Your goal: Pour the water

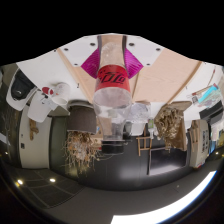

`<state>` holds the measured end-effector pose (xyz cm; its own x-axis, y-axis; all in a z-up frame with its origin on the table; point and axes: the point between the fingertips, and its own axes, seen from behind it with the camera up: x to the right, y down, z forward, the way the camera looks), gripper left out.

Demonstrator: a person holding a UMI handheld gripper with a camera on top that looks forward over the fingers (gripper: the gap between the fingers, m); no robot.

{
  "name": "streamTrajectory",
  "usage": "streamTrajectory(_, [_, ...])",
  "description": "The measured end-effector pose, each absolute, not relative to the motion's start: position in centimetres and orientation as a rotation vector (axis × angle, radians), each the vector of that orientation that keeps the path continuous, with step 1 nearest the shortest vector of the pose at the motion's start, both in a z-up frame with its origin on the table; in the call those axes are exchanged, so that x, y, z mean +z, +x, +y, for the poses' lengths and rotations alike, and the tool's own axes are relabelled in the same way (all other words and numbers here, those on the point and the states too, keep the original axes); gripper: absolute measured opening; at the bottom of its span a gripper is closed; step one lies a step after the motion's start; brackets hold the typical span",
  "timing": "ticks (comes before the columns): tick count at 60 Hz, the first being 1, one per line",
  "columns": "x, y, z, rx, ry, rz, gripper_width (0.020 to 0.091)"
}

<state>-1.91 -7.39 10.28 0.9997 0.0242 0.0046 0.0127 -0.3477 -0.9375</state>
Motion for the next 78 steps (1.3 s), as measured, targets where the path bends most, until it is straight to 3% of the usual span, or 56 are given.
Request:
streamTrajectory(18, [22.5,-2.4,0.8,0.473,-1.775,0.265,0.0267])
streamTrajectory(27, [25.9,-0.1,5.2,0.898,-1.672,0.597,0.0265])
streamTrajectory(42, [23.6,5.6,10.8,1.46,-1.436,1.134,0.0265])
streamTrajectory(60, [19.6,8.9,13.3,1.771,-1.183,1.514,0.0268])
streamTrajectory(78, [19.1,8.5,14.8,1.756,-1.31,1.445,0.0265])
